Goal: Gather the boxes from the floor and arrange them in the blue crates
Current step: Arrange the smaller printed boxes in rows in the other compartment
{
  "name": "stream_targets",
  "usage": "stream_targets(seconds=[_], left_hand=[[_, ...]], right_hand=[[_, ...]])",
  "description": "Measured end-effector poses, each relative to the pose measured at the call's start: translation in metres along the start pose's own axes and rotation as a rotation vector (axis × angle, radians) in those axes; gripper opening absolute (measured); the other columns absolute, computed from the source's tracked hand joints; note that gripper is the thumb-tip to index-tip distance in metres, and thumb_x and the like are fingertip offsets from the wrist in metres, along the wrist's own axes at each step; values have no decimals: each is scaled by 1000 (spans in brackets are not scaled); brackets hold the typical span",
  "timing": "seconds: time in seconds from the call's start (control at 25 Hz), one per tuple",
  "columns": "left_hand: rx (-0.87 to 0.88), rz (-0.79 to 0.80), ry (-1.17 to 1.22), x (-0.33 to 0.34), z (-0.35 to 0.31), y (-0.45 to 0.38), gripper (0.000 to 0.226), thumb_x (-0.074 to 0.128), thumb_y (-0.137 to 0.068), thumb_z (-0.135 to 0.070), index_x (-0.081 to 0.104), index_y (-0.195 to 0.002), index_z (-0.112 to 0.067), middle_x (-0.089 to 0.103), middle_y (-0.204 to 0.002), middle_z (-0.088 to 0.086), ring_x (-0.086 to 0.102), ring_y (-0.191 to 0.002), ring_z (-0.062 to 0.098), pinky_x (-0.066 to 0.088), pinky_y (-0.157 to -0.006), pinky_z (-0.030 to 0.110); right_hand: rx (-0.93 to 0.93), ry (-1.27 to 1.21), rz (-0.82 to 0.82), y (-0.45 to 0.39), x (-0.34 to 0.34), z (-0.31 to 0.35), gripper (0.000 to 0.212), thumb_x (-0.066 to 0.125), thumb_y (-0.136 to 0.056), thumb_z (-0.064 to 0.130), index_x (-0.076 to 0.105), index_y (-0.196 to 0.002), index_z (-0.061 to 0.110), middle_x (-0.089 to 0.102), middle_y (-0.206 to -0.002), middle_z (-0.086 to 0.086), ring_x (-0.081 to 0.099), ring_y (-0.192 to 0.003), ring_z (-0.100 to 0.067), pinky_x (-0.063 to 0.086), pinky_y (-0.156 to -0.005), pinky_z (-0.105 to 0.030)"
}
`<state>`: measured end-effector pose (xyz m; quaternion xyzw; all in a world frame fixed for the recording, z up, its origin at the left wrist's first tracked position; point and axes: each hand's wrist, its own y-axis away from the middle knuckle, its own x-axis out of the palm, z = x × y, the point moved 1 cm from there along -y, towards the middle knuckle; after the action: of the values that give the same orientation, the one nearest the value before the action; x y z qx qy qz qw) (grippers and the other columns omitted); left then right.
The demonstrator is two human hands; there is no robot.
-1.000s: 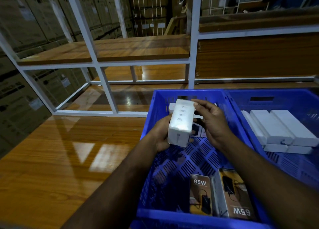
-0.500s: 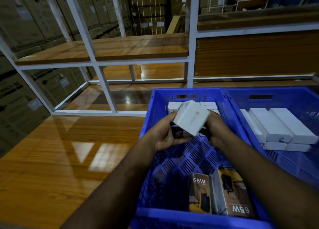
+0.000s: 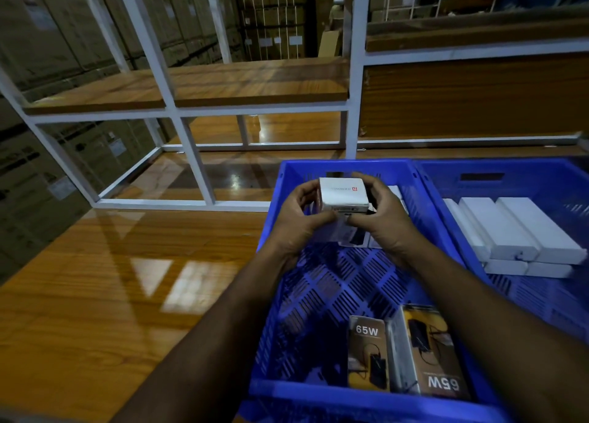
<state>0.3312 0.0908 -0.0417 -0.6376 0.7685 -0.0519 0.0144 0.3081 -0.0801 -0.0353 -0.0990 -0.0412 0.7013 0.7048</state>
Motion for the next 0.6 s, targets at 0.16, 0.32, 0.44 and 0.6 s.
stream_targets(seconds=[0.16, 0.32, 0.44, 0.6], left_hand=[[26, -4, -28, -1, -1, 1, 66, 71, -78, 13, 51, -134, -17, 58, -138, 4, 52, -130, 14, 49, -102, 29], [-30, 2, -15, -3, -2, -1, 63, 69, -83, 9, 50, -139, -13, 60, -137, 5, 56, -128, 17, 52, -101, 34], [-138, 10, 119, 0, -9, 6, 52, 71, -89, -9, 52, -137, -13, 67, -127, 7, 70, -106, 14, 60, -78, 30], [-229, 23, 213, 2, -14, 10, 45, 68, -92, -29, 56, -133, -16, 73, -116, 7, 75, -95, 13, 59, -70, 28]], right_hand=[[-57, 70, 20, 3, 4, 0, 66, 67, -81, -11, 47, -134, 24, 54, -135, -5, 51, -130, -18, 56, -90, -33], [-30, 32, -10, 3, 4, 2, 64, 65, -85, -8, 45, -137, 24, 57, -132, -2, 55, -124, -17, 57, -87, -29], [146, -212, -109, 1, 2, 2, 57, 64, -92, 7, 43, -142, 25, 67, -119, -4, 67, -105, -24, 59, -84, -43], [297, -331, -157, -3, -3, -1, 40, 67, -92, 28, 57, -130, 18, 72, -115, -13, 70, -104, -35, 56, -86, -51]])
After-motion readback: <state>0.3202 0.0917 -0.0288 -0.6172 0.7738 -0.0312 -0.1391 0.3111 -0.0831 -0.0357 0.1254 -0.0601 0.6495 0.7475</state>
